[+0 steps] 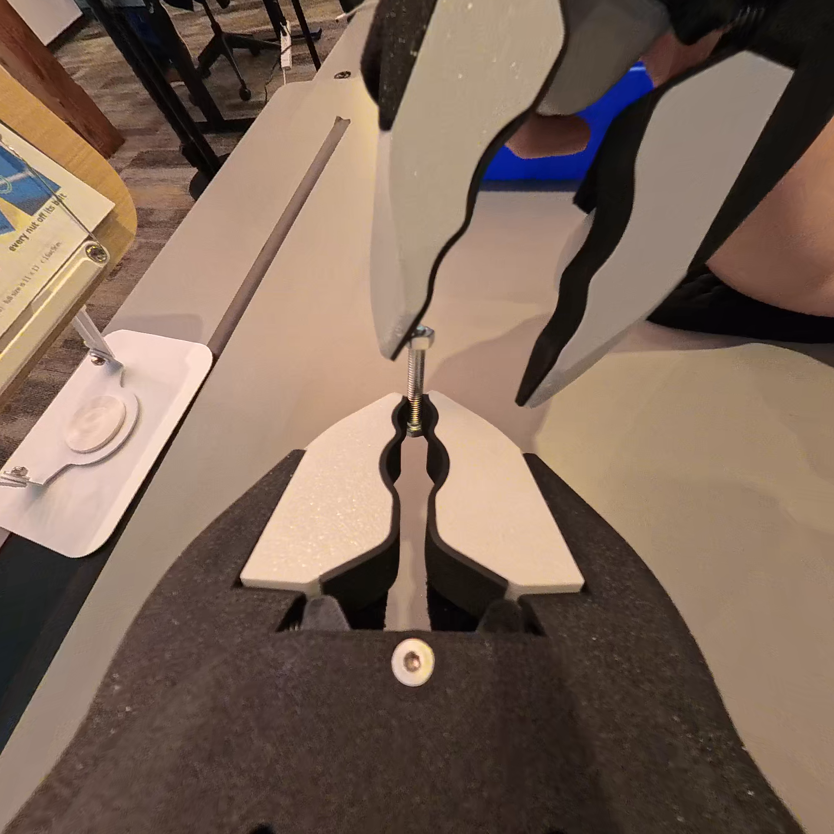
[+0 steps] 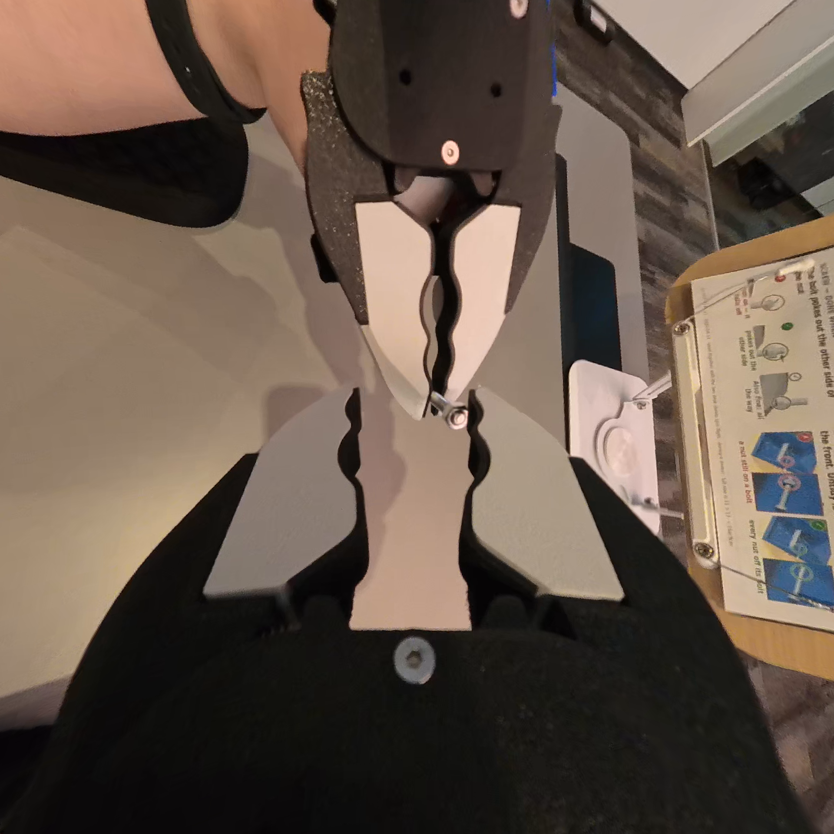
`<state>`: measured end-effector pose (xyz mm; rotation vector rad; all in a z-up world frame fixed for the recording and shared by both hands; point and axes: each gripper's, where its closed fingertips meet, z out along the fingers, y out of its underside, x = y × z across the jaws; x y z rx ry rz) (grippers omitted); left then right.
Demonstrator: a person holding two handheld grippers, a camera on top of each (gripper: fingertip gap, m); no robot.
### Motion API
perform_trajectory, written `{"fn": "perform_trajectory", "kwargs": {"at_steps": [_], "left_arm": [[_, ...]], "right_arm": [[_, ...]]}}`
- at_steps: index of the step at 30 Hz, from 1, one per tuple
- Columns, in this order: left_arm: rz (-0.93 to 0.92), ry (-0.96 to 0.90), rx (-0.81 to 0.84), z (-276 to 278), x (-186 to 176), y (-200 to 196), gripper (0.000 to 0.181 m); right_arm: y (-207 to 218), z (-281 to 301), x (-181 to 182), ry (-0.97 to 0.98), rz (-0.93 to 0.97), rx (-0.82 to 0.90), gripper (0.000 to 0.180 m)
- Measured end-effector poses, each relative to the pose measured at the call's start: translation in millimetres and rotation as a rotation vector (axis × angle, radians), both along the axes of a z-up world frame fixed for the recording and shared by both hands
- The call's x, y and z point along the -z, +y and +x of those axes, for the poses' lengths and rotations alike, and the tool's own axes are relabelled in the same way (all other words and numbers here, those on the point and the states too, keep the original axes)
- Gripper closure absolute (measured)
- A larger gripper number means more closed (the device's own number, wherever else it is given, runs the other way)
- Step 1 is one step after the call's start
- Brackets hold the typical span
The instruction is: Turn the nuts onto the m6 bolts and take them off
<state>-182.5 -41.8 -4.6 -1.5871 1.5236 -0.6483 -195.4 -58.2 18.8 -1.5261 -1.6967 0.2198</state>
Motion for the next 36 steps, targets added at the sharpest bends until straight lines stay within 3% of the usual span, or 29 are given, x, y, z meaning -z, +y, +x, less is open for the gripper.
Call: {"fn": "perform_trajectory", "kwargs": {"at_steps": [7, 14, 17, 22, 26, 30, 36], "left_arm": [[-0.012, -0.018, -0.001, -2, -3, 0, 0.176], [-0.001, -0.006, 0.004, 0, -2, -1, 0.176], [-0.003, -0.019, -0.006, -3, -5, 1, 0.176], [-0.010, -0.023, 0.007, -1, -6, -2, 0.176], [-0.001, -0.017, 0.009, 0, -5, -3, 0.176], [-0.011, -0.038, 0.006, -2, -9, -2, 0.176], [-0.008, -0.025, 0.015, 0, -7, -4, 0.176]], "right_arm": [[8, 16, 3, -0.020, -0.041, 0.073, 0.140], [1, 4, 0, -0.011, -0.004, 0.016, 0.135], [1, 14, 5, -0.030, -0.061, 0.035, 0.146], [-1, 2, -11, 0.057, -0.003, 0.000, 0.139], [-1, 3, -3, 0.000, 0.011, 0.005, 0.136], [1, 14, 2, -0.015, -0.063, 0.038, 0.147], [-4, -2, -12, 0.058, 0.019, -0.024, 0.139]]}}
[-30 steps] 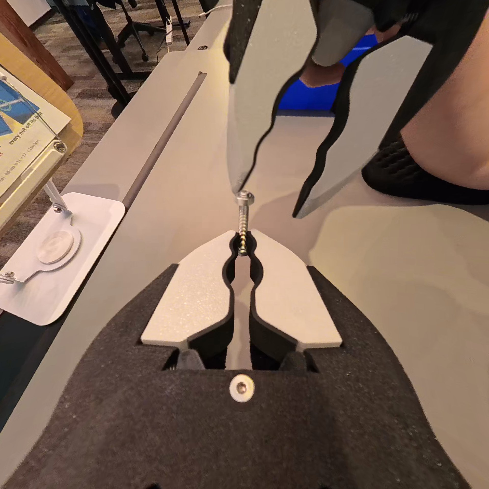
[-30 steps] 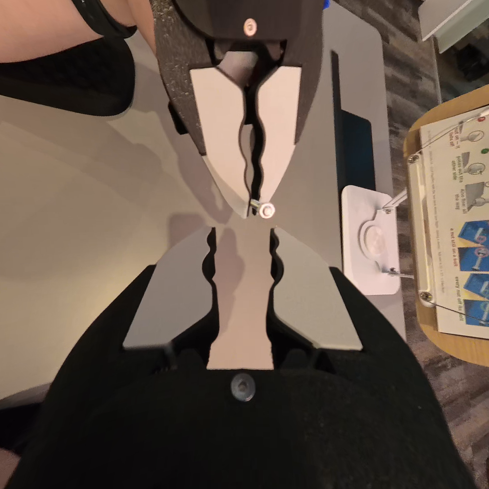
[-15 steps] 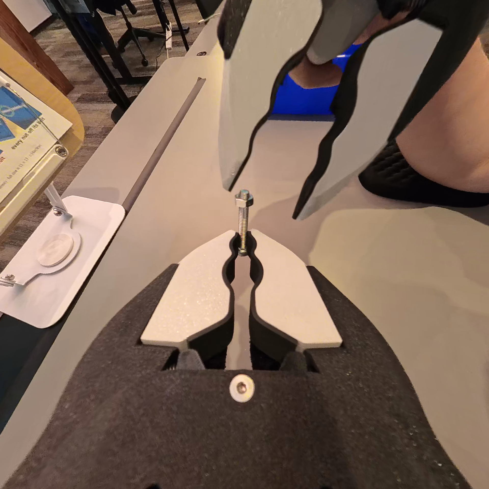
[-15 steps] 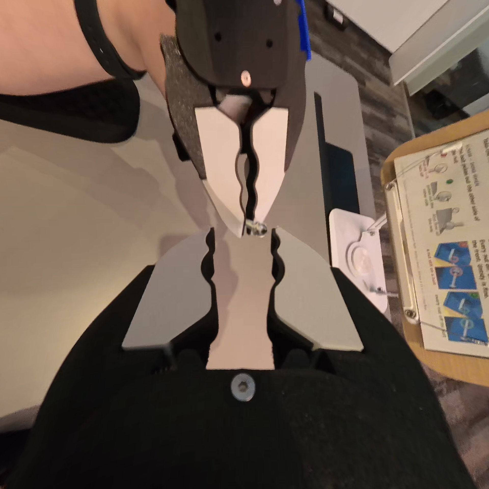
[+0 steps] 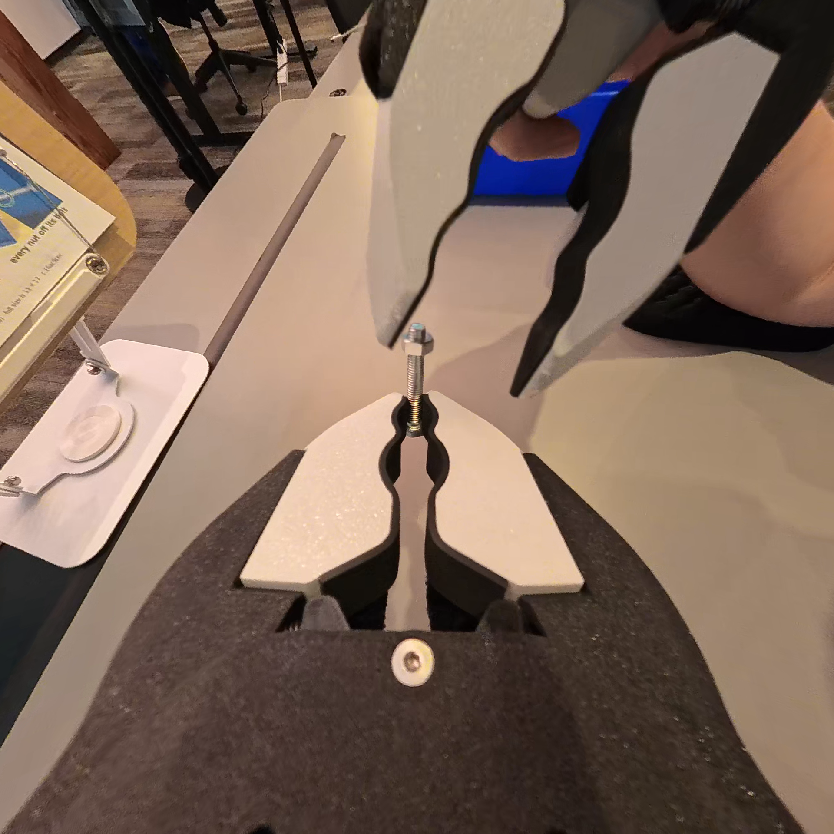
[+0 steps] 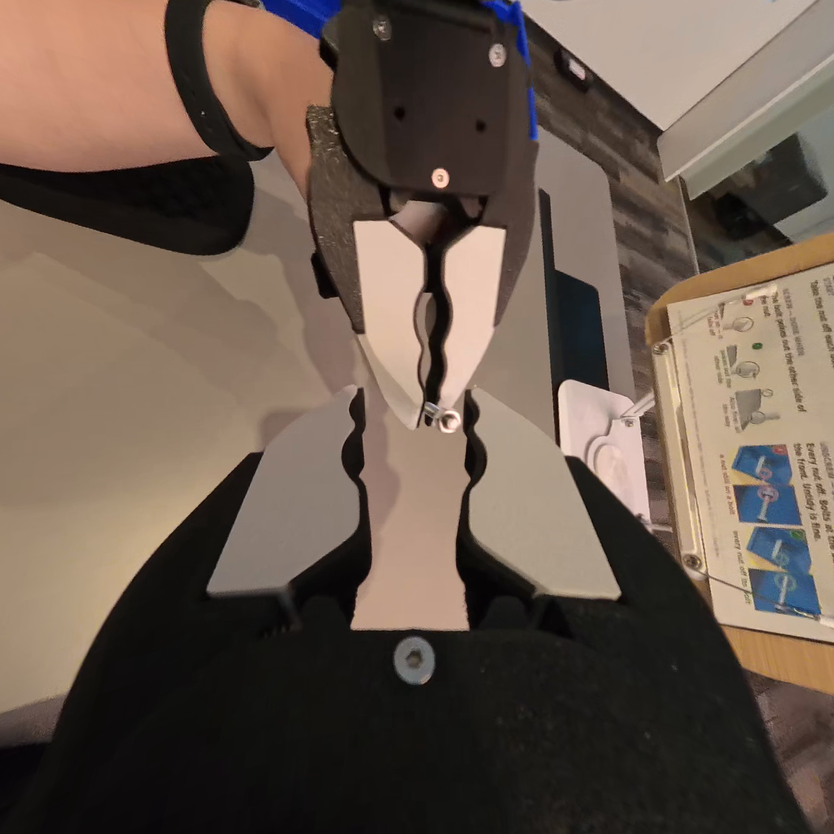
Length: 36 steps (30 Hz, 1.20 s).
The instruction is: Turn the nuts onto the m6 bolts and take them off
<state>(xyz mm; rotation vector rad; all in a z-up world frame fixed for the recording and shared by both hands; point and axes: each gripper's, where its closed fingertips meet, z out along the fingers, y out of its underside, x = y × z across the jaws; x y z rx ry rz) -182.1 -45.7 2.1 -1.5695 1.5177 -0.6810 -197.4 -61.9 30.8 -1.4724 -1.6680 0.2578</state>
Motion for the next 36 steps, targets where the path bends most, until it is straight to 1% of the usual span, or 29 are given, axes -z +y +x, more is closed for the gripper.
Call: {"fn": "perform_trajectory", "kwargs": {"at_steps": [2, 5, 8, 10, 12, 15, 17, 18, 21, 25, 27, 31, 33, 36], "left_arm": [[0.006, 0.000, -0.002, 0, -1, 0, 0.176], [0.002, -0.013, -0.010, -3, -4, 2, 0.176], [-0.010, -0.024, -0.009, -5, -6, 2, 0.176], [-0.007, -0.018, -0.004, -3, -4, 1, 0.176], [-0.004, -0.013, 0.002, -1, -3, -1, 0.176], [0.006, -0.011, 0.000, -1, -4, -1, 0.176], [0.007, -0.012, -0.007, -3, -5, 0, 0.176], [0.005, -0.018, -0.011, -4, -7, 1, 0.176], [-0.005, -0.023, -0.007, -5, -7, 0, 0.176], [0.009, 0.006, -0.003, -1, -2, -1, 0.176], [0.013, 0.020, -0.006, -2, 0, -1, 0.176], [0.008, 0.012, -0.019, -6, -1, 2, 0.176], [-0.001, -0.004, -0.016, -7, -4, 2, 0.176], [0.004, -0.006, -0.012, -7, -6, 1, 0.176]], "right_arm": [[2, 3, 6, -0.041, -0.003, 0.018, 0.137], [6, 14, 14, -0.079, -0.053, 0.052, 0.142], [10, 13, 7, -0.032, -0.042, 0.065, 0.144], [8, 6, 0, 0.002, -0.008, 0.041, 0.138], [4, 0, 0, 0.004, 0.016, 0.011, 0.139], [5, 3, 10, -0.049, 0.001, 0.016, 0.141], [7, 11, 14, -0.065, -0.047, 0.041, 0.142], [6, 13, 15, -0.063, -0.079, 0.045, 0.146], [10, 12, 7, -0.019, -0.054, 0.059, 0.140], [1, -1, 3, -0.009, -0.011, 0.004, 0.137], [0, 0, 9, -0.039, -0.028, 0.010, 0.136], [7, 17, 20, -0.089, -0.103, 0.067, 0.141], [12, 15, 13, -0.057, -0.061, 0.078, 0.141], [4, -1, -2, 0.019, 0.002, 0.012, 0.138]]}}
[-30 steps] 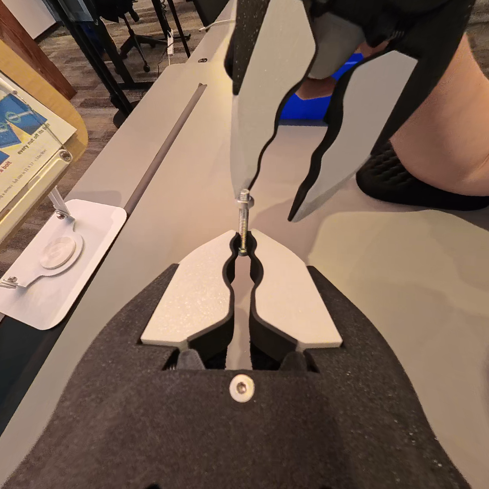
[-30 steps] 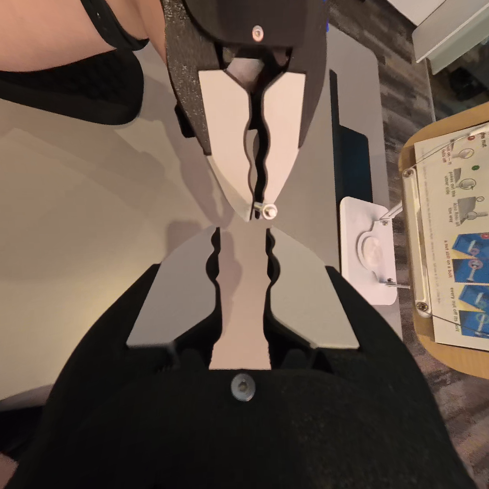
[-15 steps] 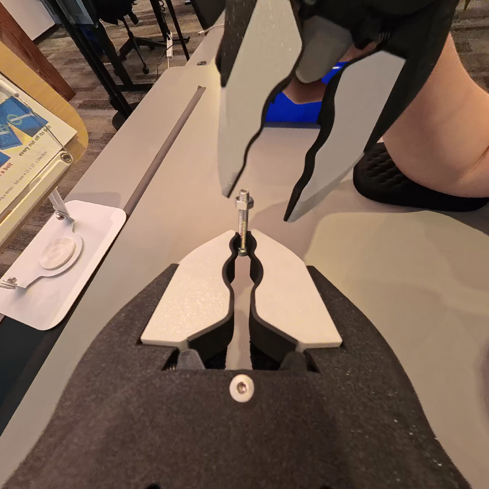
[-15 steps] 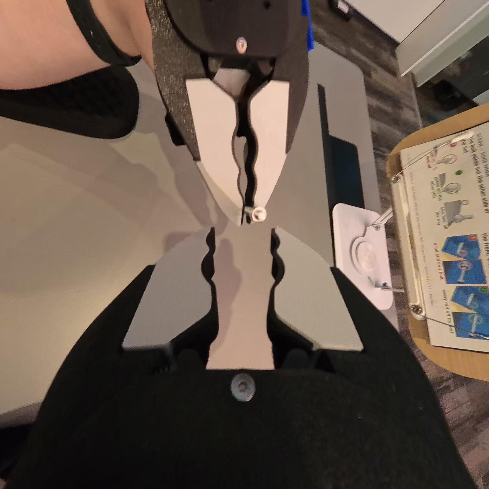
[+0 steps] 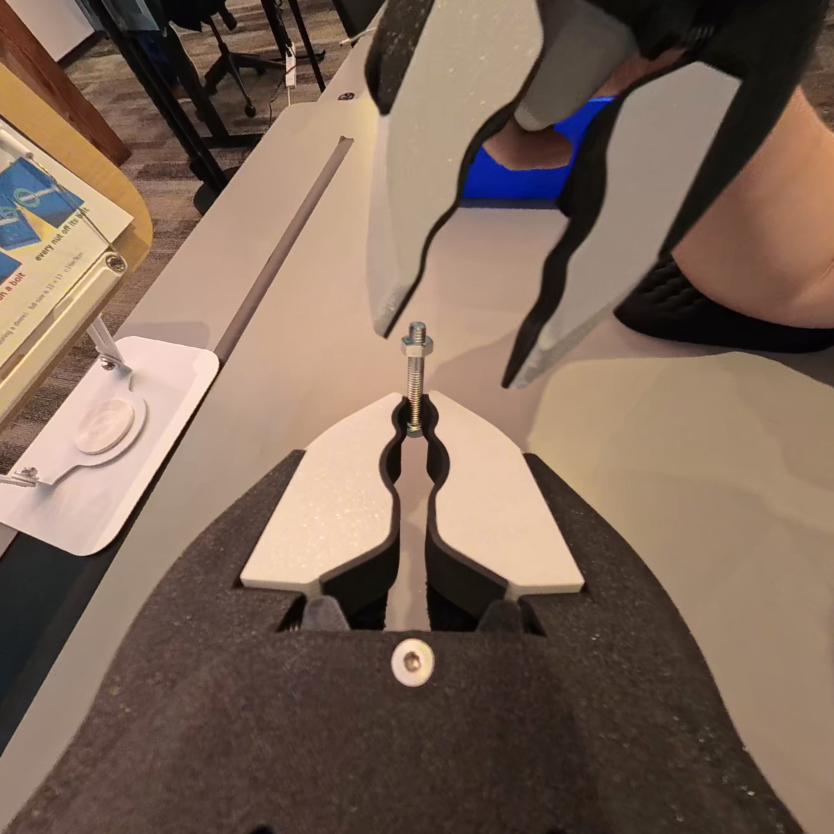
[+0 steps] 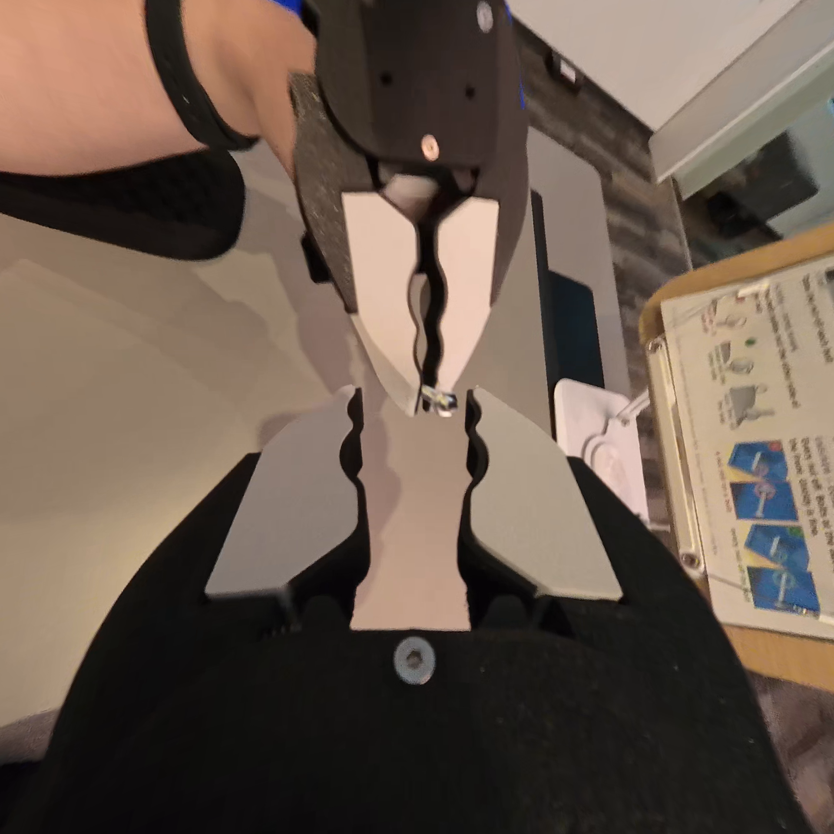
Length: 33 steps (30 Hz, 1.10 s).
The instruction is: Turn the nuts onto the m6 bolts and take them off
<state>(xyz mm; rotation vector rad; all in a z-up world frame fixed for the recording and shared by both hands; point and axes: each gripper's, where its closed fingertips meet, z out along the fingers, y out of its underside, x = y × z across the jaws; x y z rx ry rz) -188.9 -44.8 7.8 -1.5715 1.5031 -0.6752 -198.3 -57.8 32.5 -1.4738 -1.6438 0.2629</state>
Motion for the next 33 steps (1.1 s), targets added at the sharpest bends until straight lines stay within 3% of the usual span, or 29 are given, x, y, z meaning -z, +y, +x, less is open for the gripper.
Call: {"fn": "perform_trajectory", "kwargs": {"at_steps": [13, 26, 33], "left_arm": [[0.005, -0.015, 0.020, 2, -2, -3, 0.176], [0.014, -0.019, 0.040, 2, -5, -7, 0.176], [0.022, -0.013, 0.043, 2, -5, -8, 0.176]], "right_arm": [[1, 7, 2, -0.011, -0.020, 0.012, 0.140], [8, 11, 6, -0.004, -0.047, 0.009, 0.165], [7, 10, 5, 0.011, -0.058, 0.002, 0.169]]}}
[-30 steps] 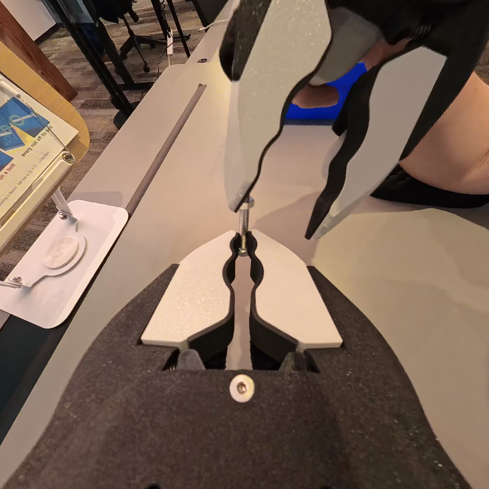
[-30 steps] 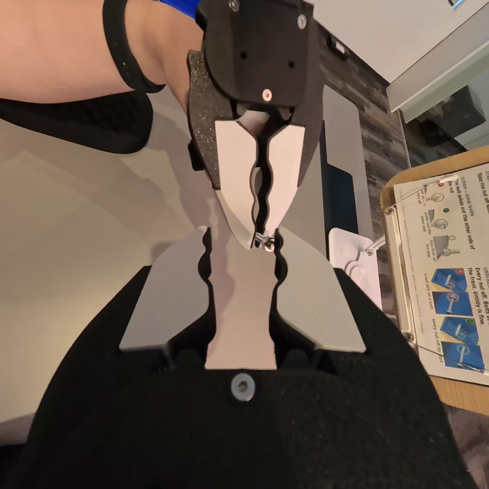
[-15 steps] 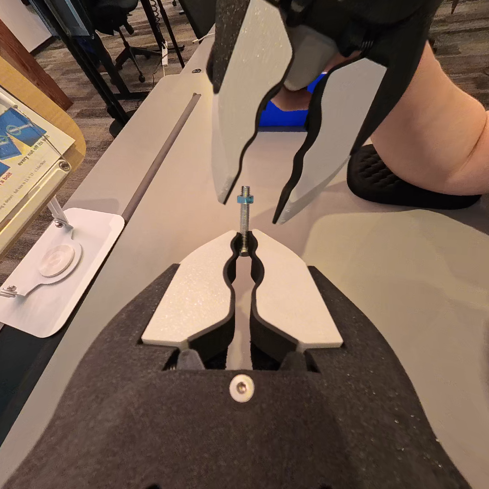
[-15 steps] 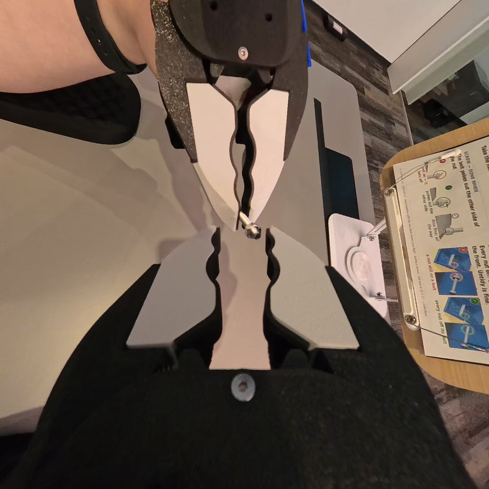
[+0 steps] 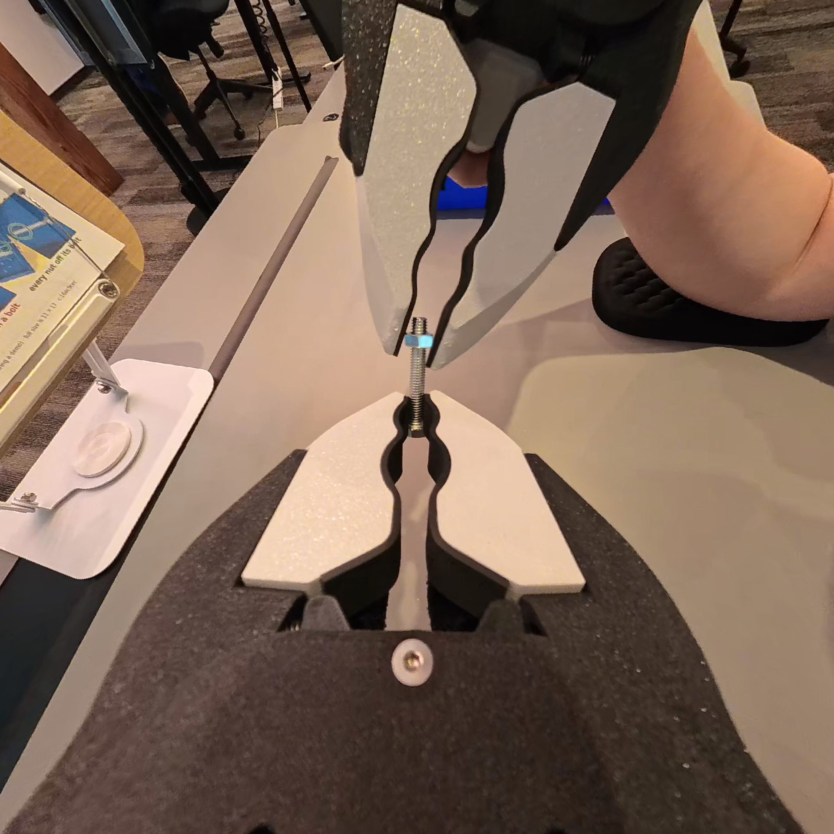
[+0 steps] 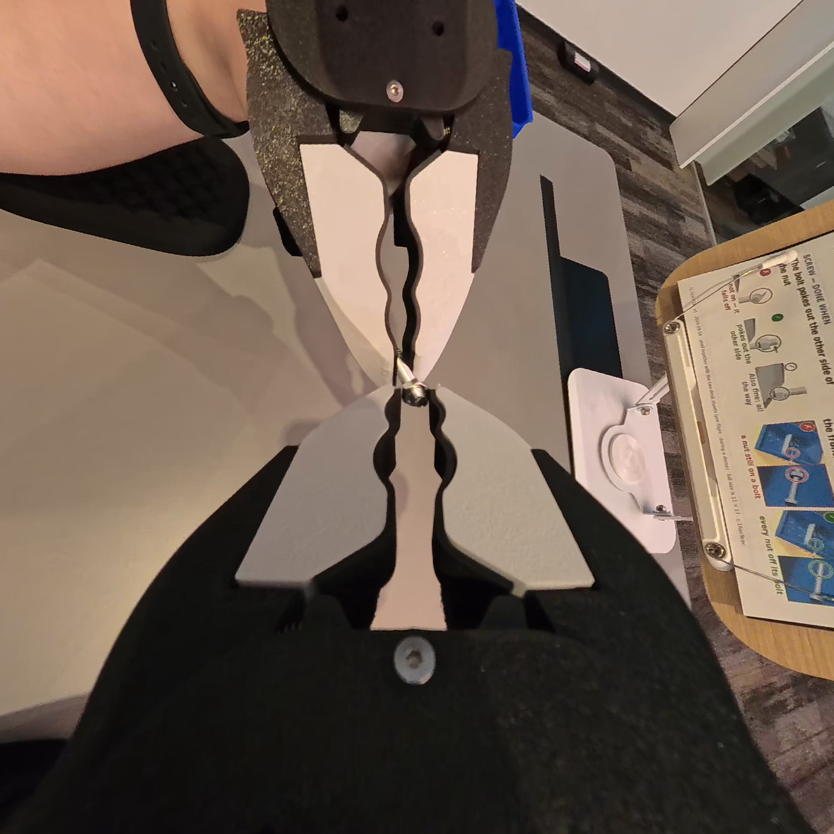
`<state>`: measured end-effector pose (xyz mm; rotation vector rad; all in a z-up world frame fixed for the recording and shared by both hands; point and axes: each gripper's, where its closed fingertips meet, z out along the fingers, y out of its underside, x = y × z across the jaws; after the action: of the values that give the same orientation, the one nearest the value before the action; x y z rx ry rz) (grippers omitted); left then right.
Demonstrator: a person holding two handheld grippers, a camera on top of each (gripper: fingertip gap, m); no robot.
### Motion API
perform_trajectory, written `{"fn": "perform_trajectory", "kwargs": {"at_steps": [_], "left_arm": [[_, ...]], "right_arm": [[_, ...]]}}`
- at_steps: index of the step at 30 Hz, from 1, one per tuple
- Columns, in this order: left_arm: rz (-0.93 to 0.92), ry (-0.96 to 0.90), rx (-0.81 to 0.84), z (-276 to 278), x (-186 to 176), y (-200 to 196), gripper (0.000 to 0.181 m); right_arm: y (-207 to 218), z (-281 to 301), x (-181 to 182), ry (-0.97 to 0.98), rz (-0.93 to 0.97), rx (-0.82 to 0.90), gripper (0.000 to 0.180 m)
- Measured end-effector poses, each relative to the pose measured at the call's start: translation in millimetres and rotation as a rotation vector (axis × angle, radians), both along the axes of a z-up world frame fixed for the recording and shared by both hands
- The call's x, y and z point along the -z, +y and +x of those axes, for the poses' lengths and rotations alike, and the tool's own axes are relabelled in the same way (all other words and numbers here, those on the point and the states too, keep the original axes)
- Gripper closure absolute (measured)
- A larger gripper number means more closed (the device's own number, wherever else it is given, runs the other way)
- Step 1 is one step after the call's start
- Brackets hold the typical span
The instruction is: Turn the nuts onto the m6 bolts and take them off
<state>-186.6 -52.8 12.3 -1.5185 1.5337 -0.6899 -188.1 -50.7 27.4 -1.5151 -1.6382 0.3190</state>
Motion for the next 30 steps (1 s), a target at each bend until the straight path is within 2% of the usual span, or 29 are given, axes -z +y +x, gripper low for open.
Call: {"fn": "perform_trajectory", "kwargs": {"at_steps": [6, 15, 19, 25, 30], "left_arm": [[0.004, -0.019, -0.007, -1, -4, 1, 0.176], [0.012, -0.037, 0.003, 0, -7, -1, 0.176], [0.012, -0.049, 0.002, -1, -10, 0, 0.176], [0.016, -0.046, 0.007, 0, -10, -2, 0.176], [0.018, -0.049, 0.003, -1, -11, -1, 0.176]], "right_arm": [[-3, 5, 4, -0.020, -0.046, 0.003, 0.167], [-4, -1, -2, 0.017, -0.003, -0.024, 0.158], [-5, 3, 3, -0.007, -0.039, -0.018, 0.164], [-7, -6, -11, 0.075, -0.012, -0.042, 0.157], [-9, 0, -5, 0.038, -0.040, -0.033, 0.158]]}}
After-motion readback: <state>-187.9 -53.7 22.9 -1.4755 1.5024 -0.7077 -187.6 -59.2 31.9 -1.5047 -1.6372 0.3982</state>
